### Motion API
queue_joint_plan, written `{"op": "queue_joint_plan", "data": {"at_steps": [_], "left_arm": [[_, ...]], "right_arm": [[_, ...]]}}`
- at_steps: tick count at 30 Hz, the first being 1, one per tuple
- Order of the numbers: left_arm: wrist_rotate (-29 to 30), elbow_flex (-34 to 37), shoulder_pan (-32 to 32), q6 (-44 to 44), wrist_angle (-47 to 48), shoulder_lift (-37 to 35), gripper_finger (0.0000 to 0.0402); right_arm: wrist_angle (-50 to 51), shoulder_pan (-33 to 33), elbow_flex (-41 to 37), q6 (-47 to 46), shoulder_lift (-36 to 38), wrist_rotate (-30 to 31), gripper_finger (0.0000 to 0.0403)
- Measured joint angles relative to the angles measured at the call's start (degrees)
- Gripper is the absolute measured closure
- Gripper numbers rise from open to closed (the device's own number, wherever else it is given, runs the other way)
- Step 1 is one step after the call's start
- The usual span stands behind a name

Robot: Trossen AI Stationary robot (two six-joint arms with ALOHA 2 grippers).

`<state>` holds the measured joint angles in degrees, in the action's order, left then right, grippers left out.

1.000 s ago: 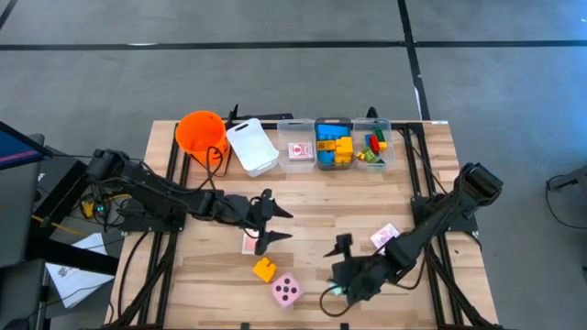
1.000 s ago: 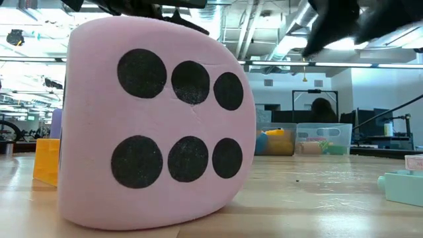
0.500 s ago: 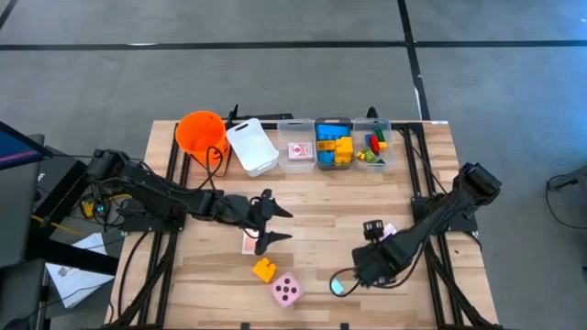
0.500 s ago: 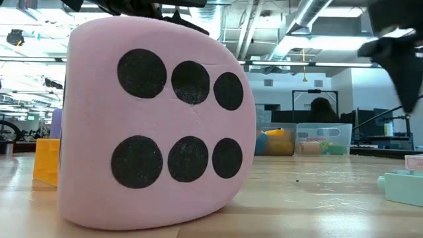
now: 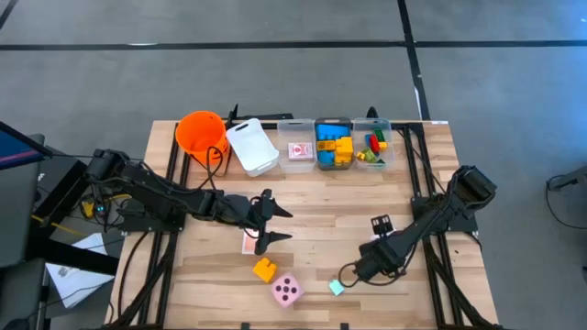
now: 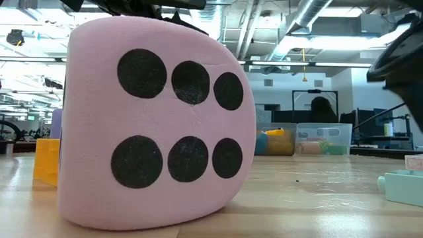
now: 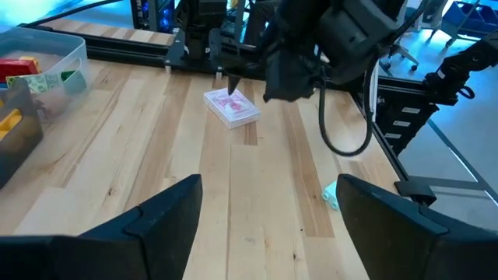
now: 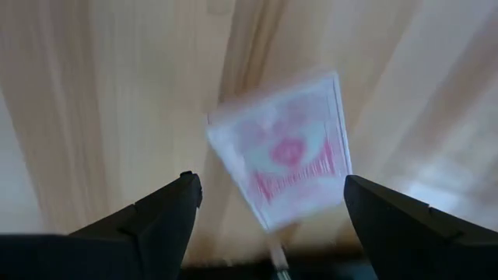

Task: Pick & Place Toys
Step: Put the red deck of cards into the left transparent bin

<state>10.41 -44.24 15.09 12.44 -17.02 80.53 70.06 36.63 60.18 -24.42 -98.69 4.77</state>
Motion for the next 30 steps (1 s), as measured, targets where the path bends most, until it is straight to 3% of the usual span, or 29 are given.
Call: {"op": "queue_joint_plan", "data": {"at_steps": [5, 13, 18, 25, 30], "left_arm": [[-0.06, -0.01, 0.02, -0.08, 0.29, 0.0, 0.0111], [-0.13, 0.0, 0.02, -0.18, 2.22, 0.0, 0.0111], [-0.11, -0.01, 0.02, -0.17, 2.98, 0.0, 0.011], [-0.02, 0.01, 0.02, -0.17, 3.13, 0.0, 0.011], [0.02, 0.0, 0.02, -0.17, 3.13, 0.0, 0.011]], "right_arm": [[-2.38, -1.0, -2.88, -1.07, -0.03, -0.47, 0.0073], [0.08, -2.8, -4.21, 0.69, -0.05, -3.04, 0.0007], [0.52, -4.45, -4.21, 8.83, -0.03, -3.43, 0.0012], [-9.34, -6.19, -4.21, 23.14, -0.03, -1.99, 0.0008], [-10.15, -8.27, -4.21, 25.93, -0.03, -1.77, 0.0011]]}}
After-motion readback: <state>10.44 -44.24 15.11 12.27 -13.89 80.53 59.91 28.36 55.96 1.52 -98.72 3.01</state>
